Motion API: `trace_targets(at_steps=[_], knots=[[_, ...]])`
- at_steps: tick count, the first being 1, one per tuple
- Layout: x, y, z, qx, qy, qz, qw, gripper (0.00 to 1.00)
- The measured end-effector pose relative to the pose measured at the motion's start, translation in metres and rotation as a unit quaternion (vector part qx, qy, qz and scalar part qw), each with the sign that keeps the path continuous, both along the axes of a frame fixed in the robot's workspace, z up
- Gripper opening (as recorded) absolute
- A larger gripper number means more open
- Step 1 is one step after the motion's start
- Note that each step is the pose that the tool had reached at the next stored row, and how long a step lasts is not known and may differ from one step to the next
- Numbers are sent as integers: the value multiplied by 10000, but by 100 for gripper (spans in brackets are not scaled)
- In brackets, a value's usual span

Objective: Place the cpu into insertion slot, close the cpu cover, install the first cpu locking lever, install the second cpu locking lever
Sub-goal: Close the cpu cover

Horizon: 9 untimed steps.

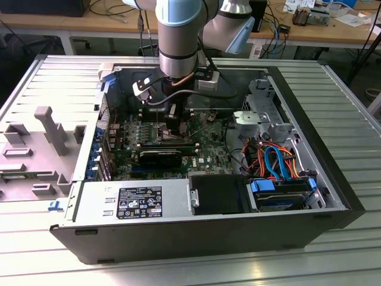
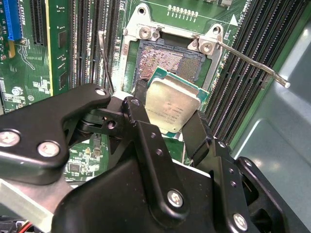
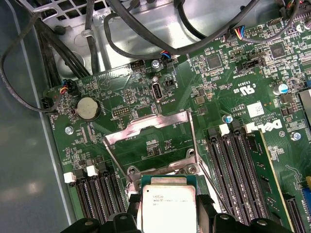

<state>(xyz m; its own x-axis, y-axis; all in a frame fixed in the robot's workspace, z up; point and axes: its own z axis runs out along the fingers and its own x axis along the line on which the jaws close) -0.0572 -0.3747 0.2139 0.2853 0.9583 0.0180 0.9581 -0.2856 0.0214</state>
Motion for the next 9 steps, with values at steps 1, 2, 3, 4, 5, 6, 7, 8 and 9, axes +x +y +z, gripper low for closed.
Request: trace_targets(at_steps=[1, 2, 3, 4, 5, 6, 7, 8, 9], knots=[[0, 0, 0, 0, 0, -1, 10000, 54], [0, 0, 0, 0, 0, -3, 10000, 54], [0, 0, -1, 0, 0, -5, 10000, 54], [0, 0, -1, 0, 0, -7, 10000, 54], [0, 0, -1, 0, 0, -10, 10000, 54], [0, 0, -1, 0, 0, -11, 10000, 54], [0, 0, -3, 0, 0, -22, 10000, 54], [0, 0, -4, 0, 0, -33, 10000, 54], [0, 0, -4, 0, 0, -34, 10000, 54]])
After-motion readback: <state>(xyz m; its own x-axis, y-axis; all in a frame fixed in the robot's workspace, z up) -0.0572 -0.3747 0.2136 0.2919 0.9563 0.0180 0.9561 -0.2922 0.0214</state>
